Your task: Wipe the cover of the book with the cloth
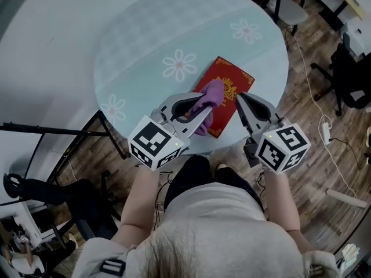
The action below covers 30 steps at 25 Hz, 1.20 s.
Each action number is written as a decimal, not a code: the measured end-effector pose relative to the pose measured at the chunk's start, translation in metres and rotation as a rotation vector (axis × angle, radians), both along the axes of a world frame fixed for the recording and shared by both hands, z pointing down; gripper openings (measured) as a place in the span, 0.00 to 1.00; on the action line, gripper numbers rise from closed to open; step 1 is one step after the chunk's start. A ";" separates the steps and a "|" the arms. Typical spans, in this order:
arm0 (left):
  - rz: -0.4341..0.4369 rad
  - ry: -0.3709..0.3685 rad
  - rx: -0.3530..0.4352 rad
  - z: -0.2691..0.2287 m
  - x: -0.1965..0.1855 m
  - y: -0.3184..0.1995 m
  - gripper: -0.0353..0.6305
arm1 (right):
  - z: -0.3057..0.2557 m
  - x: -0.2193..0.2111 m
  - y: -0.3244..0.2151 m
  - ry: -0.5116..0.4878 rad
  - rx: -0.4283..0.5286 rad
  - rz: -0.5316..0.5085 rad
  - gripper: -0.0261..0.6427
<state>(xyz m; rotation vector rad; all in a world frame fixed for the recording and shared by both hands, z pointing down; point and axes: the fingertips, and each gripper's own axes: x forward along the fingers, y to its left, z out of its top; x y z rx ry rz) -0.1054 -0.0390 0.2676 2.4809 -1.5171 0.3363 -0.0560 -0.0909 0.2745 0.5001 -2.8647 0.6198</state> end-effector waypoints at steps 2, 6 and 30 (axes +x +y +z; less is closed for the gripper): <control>-0.013 0.036 0.044 -0.011 0.002 -0.005 0.18 | -0.008 0.000 -0.002 -0.020 0.010 0.006 0.07; -0.029 0.105 0.130 -0.028 0.010 -0.010 0.18 | -0.020 -0.002 -0.004 -0.039 0.042 0.013 0.07; -0.283 0.339 0.133 -0.034 -0.036 -0.024 0.18 | -0.035 -0.011 -0.011 -0.075 0.131 0.044 0.07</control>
